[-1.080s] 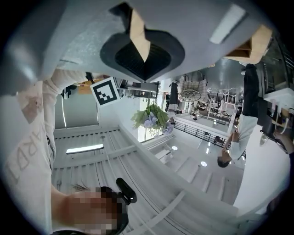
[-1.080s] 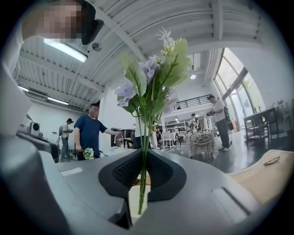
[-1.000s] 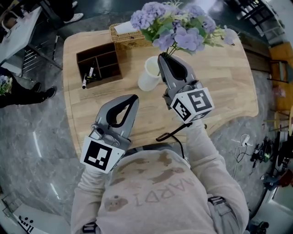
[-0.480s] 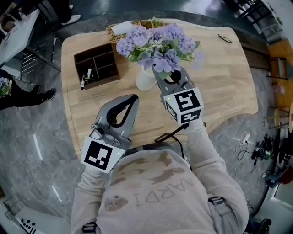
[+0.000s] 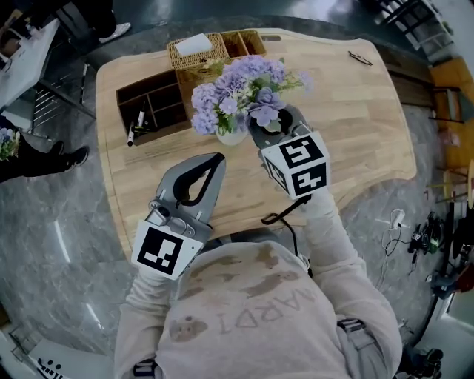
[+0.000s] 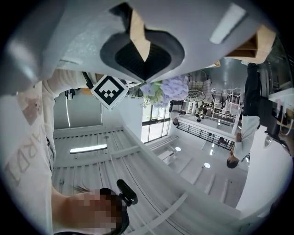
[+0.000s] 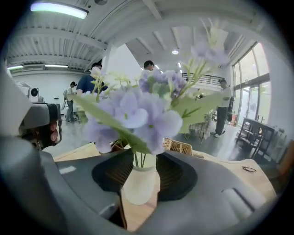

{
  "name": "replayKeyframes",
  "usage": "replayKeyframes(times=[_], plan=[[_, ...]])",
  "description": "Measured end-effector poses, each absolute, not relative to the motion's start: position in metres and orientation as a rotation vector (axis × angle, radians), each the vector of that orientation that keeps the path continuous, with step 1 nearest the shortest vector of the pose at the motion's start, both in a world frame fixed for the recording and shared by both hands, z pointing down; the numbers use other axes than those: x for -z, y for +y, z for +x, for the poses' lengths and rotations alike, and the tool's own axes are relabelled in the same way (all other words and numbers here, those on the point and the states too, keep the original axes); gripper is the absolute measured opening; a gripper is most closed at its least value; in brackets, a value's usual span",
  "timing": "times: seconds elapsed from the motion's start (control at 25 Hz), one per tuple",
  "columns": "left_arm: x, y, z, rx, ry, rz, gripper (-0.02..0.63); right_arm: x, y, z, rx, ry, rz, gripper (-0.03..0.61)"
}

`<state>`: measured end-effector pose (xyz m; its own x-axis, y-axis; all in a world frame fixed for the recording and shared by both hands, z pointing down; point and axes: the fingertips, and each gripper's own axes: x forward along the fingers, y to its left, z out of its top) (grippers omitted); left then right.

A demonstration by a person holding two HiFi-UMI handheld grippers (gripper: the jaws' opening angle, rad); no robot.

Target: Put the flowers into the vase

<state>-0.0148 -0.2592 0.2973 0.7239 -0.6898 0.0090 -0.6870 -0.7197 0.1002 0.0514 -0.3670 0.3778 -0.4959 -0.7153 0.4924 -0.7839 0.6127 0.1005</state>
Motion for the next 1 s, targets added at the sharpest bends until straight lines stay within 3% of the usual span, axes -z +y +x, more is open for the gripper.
replayKeyframes(times=[0.56,0.72,0.88,1.0], plan=[[-0.298,-0.253,-0.015,0.036,-1.102,2.841,0.000,-0.380,-0.342,0.065,-0.303,-2.373,1.252,0.184],[-0.296,-0.247,-0.016,0.040,-1.085,2.851,0.000,-0.376,-0.320,0.064,-0.374,-2.435,1.276,0.127],[-0.293,-0.239,-0.018,0.049,-1.057,2.868,0.000,-0.365,-0.294,0.056,-0.347,-2.508,1.292,0.027],[-0.290,-0.232,-0.019,0.054,-1.031,2.887,0.000,-0.356,-0.272,0.044,-0.308,-2.579,1.284,0.026]])
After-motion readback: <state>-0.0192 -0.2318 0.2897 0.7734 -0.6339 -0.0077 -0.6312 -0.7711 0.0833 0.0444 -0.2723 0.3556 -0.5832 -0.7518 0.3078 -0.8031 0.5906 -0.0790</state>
